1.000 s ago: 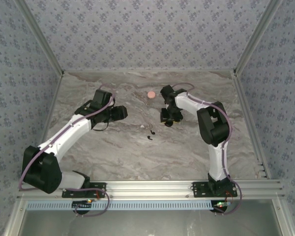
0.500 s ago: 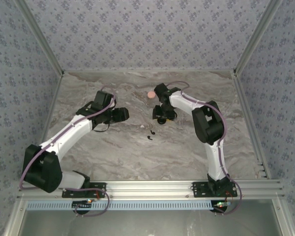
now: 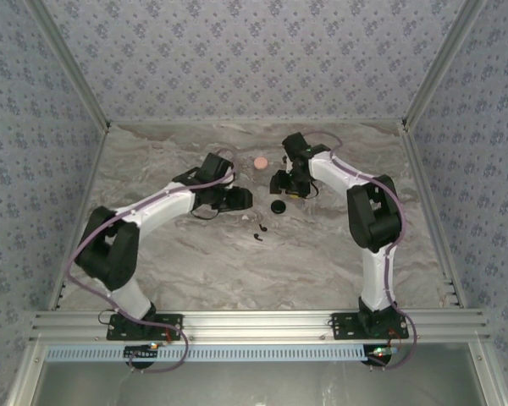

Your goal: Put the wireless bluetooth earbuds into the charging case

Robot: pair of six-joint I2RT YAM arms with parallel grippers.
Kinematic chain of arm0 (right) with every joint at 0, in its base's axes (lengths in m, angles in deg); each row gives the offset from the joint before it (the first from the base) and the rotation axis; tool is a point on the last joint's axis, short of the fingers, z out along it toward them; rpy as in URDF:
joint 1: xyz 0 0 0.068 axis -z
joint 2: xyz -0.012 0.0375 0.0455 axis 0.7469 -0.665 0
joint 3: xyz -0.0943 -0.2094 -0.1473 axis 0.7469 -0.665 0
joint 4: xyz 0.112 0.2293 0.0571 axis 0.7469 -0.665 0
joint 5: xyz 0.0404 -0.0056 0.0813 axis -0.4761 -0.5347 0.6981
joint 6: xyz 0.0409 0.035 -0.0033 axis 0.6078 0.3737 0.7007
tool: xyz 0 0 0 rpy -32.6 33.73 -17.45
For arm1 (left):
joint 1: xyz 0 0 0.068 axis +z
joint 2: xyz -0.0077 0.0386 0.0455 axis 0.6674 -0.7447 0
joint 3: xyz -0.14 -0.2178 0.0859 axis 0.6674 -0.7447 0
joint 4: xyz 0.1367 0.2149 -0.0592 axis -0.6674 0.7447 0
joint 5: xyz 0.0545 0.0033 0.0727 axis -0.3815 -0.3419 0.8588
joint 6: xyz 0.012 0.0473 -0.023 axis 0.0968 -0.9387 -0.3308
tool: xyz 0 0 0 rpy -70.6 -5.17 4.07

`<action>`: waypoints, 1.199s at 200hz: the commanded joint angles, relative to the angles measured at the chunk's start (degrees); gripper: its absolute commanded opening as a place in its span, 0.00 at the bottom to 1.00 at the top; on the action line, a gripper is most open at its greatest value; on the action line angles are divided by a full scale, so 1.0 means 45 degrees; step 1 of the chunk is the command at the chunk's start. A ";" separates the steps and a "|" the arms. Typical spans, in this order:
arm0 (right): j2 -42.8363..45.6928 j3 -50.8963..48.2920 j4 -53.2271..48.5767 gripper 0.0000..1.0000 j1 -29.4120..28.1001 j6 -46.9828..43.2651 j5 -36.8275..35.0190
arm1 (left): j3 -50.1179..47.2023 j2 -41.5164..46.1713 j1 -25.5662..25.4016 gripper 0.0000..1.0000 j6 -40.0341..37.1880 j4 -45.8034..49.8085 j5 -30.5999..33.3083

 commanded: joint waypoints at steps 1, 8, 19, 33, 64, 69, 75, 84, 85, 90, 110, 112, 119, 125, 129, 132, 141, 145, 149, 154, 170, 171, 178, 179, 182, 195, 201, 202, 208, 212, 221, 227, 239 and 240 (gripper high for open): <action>-0.0107 0.0315 -0.0362 0.54 0.0307 -0.0813 0.0782 | 0.0964 -0.0953 -0.0255 0.44 0.0278 -0.0643 -0.0964; -0.0235 0.0403 -0.0362 0.51 0.0394 -0.0966 0.0919 | 0.1219 -0.1320 -0.0329 0.41 0.0345 -0.0715 -0.1100; -0.0491 0.0649 -0.0480 0.46 0.0511 -0.1187 0.1145 | 0.1623 -0.1894 -0.0392 0.36 0.0480 -0.0735 -0.1288; -0.0799 0.0938 -0.0596 0.38 0.0588 -0.1436 0.1480 | 0.2008 -0.2461 -0.0477 0.31 0.0688 -0.0874 -0.1465; -0.1288 0.1400 -0.0779 0.29 0.0777 -0.1655 0.1743 | 0.2404 -0.3358 -0.0688 0.18 0.1235 -0.1480 -0.1904; -0.1367 0.1481 -0.0816 0.28 0.0803 -0.1697 0.1831 | 0.2457 -0.3494 -0.0704 0.17 0.1288 -0.1549 -0.1981; -0.1469 0.1556 -0.0869 0.28 0.0833 -0.1730 0.1908 | 0.2506 -0.3626 -0.0770 0.17 0.1348 -0.1620 -0.2037; -0.1622 0.1702 -0.0978 0.27 0.0844 -0.1809 0.1972 | 0.2566 -0.3808 -0.0839 0.16 0.1430 -0.1764 -0.2202; -0.1631 0.1718 -0.0982 0.27 0.0851 -0.1829 0.1983 | 0.2577 -0.3828 -0.0851 0.16 0.1451 -0.1777 -0.2216; -0.1692 0.1781 -0.1029 0.27 0.0853 -0.1861 0.2044 | 0.2604 -0.3935 -0.0890 0.16 0.1498 -0.1825 -0.2292; -0.1926 0.2002 -0.1190 0.25 0.0850 -0.2014 0.2261 | 0.2794 -0.4316 -0.0975 0.15 0.1595 -0.1859 -0.2605; -0.1945 0.2021 -0.1204 0.25 0.0841 -0.2031 0.2291 | 0.2800 -0.4351 -0.0983 0.15 0.1600 -0.1851 -0.2617; -0.2024 0.2069 -0.1231 0.25 0.0848 -0.2046 0.2350 | 0.2837 -0.4463 -0.1017 0.15 0.1620 -0.1848 -0.2690; -0.2092 0.2103 -0.1272 0.25 0.0844 -0.2067 0.2399 | 0.2877 -0.4526 -0.1046 0.15 0.1618 -0.1848 -0.2751; -0.2117 0.2134 -0.1308 0.25 0.0841 -0.2082 0.2416 | 0.2898 -0.4576 -0.1057 0.15 0.1628 -0.1834 -0.2784; -0.2158 0.2153 -0.1320 0.25 0.0841 -0.2085 0.2438 | 0.2917 -0.4620 -0.1075 0.15 0.1623 -0.1820 -0.2795; -0.2232 0.2184 -0.1361 0.24 0.0845 -0.2120 0.2484 | 0.2970 -0.4732 -0.1089 0.15 0.1624 -0.1790 -0.2897; -0.2256 0.2205 -0.1376 0.24 0.0839 -0.2135 0.2535 | 0.3015 -0.4790 -0.1091 0.15 0.1623 -0.1790 -0.2981; -0.2287 0.2222 -0.1414 0.24 0.0856 -0.2151 0.2541 | 0.3062 -0.4855 -0.1096 0.15 0.1632 -0.1782 -0.3067; -0.2320 0.2252 -0.1463 0.24 0.0848 -0.2142 0.2541 | 0.3110 -0.4945 -0.1097 0.15 0.1647 -0.1768 -0.3149; -0.2396 0.2289 -0.1533 0.23 0.0841 -0.2196 0.2575 | 0.3192 -0.5131 -0.1114 0.15 0.1691 -0.1816 -0.3305; -0.2399 0.2295 -0.1534 0.23 0.0849 -0.2198 0.2578 | 0.3192 -0.5144 -0.1115 0.15 0.1699 -0.1823 -0.3305; -0.2406 0.2263 -0.1568 0.23 0.0854 -0.2220 0.2561 | 0.3202 -0.5202 -0.1136 0.15 0.1723 -0.1856 -0.3327; -0.2404 0.2263 -0.1580 0.23 0.0846 -0.2220 0.2561 | 0.3207 -0.5199 -0.1136 0.15 0.1724 -0.1852 -0.3325; -0.2419 0.2272 -0.1606 0.23 0.0854 -0.2237 0.2546 | 0.3211 -0.5237 -0.1128 0.15 0.1735 -0.1858 -0.3341; -0.2459 0.2282 -0.1697 0.23 0.0855 -0.2296 0.2501 | 0.3289 -0.5375 -0.1133 0.15 0.1778 -0.1792 -0.3383; -0.2479 0.2269 -0.1751 0.23 0.0839 -0.2331 0.2486 | 0.3288 -0.5418 -0.1137 0.15 0.1784 -0.1802 -0.3399; -0.2479 0.2285 -0.1760 0.23 0.0839 -0.2334 0.2485 | 0.3289 -0.5424 -0.1136 0.15 0.1794 -0.1796 -0.3391; -0.2498 0.2263 -0.1785 0.23 0.0839 -0.2356 0.2451 | 0.3290 -0.5463 -0.1153 0.15 0.1803 -0.1787 -0.3384; -0.2499 0.2247 -0.1838 0.23 0.0855 -0.2371 0.2401 | 0.3288 -0.5485 -0.1154 0.15 0.1822 -0.1771 -0.3368; -0.2480 0.2230 -0.1900 0.23 0.0848 -0.2408 0.2294 | 0.3285 -0.5526 -0.1148 0.15 0.1813 -0.1715 -0.3310; -0.2479 0.2201 -0.1940 0.23 0.0858 -0.2423 0.2247 | 0.3290 -0.5545 -0.1144 0.14 0.1804 -0.1668 -0.3288; -0.2480 0.2145 -0.2042 0.23 0.0844 -0.2469 0.2164 | 0.3300 -0.5554 -0.1143 0.14 0.1745 -0.1567 -0.3210; -0.2480 0.2135 -0.2061 0.23 0.0841 -0.2491 0.2148 | 0.3295 -0.5560 -0.1139 0.14 0.1735 -0.1561 -0.3199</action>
